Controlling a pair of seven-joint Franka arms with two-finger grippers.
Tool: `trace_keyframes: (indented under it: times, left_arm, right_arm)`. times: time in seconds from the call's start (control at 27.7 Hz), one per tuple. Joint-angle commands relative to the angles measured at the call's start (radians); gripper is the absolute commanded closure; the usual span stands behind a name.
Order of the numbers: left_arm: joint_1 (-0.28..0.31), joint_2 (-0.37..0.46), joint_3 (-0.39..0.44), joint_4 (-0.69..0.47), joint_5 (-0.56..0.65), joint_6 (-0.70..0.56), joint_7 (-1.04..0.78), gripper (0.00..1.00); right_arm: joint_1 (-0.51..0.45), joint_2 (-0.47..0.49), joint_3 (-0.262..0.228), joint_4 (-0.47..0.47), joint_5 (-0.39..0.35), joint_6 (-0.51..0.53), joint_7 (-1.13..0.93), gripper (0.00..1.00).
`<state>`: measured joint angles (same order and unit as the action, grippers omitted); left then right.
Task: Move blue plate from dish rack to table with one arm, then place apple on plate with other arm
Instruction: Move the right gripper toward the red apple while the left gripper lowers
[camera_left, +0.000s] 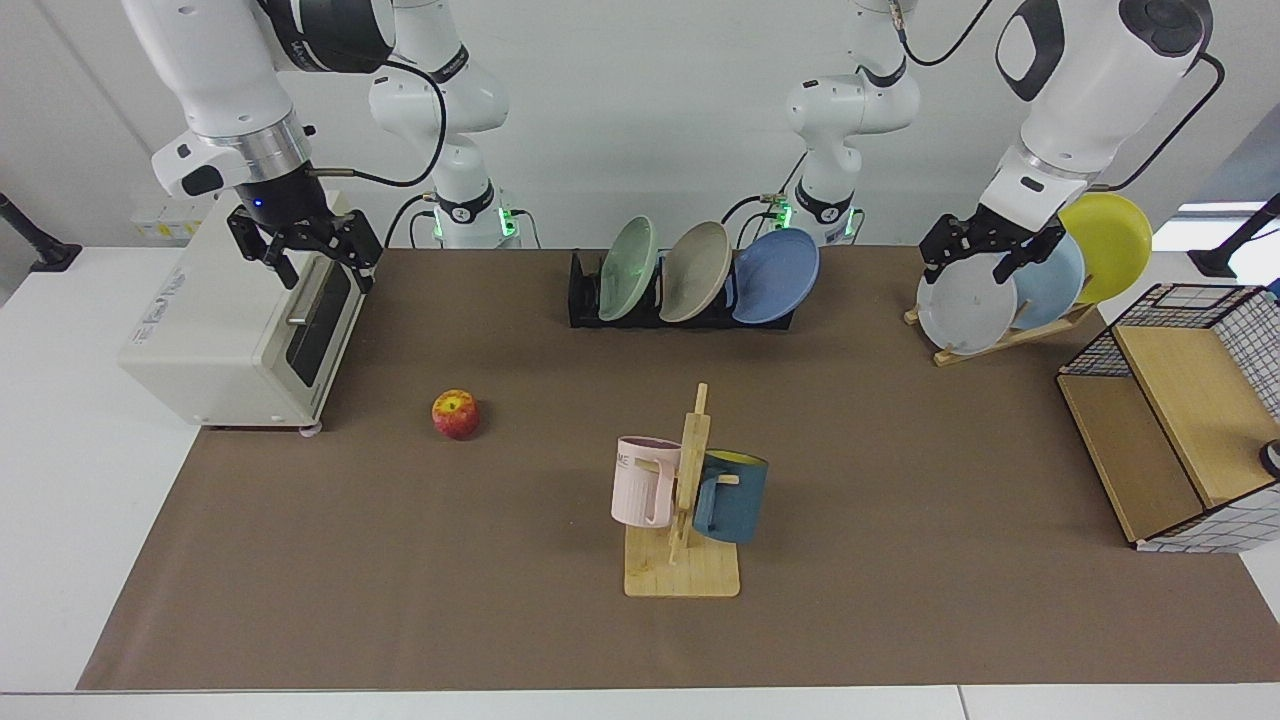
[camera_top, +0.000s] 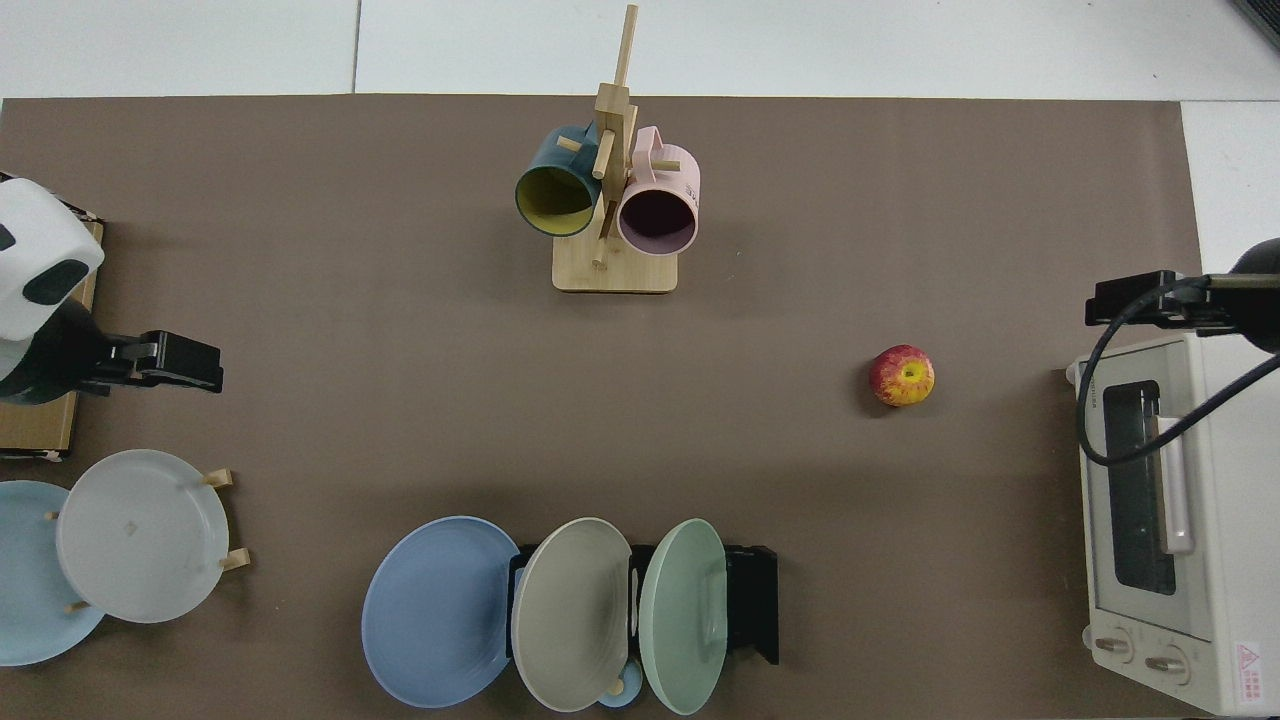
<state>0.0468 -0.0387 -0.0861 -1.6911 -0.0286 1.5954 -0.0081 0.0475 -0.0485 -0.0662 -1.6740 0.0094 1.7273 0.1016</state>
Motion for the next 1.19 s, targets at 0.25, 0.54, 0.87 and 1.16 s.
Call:
trace_keyframes:
  times: [0.25, 0.54, 0.87, 1.16]
  left_arm:
    - [-0.010, 0.002, 0.008, 0.007, 0.013, -0.014, 0.002, 0.00]
    - [-0.013, 0.002, 0.008, 0.001, 0.013, -0.012, 0.000, 0.00]
    - [-0.016, 0.002, -0.001, -0.007, 0.013, -0.014, -0.003, 0.00]
    - [-0.128, -0.154, -0.066, -0.273, 0.145, 0.018, -0.203, 0.00]
  right_arm:
    - [-0.008, 0.019, 0.009, 0.017, -0.002, -0.028, 0.004, 0.00]
    - [-0.001, 0.137, 0.017, 0.117, -0.002, -0.034, 0.012, 0.00]
    - [-0.011, 0.231, 0.086, 0.123, -0.008, 0.052, 0.110, 0.00]
    - [-0.008, 0.260, 0.120, 0.011, -0.002, 0.224, 0.148, 0.00]
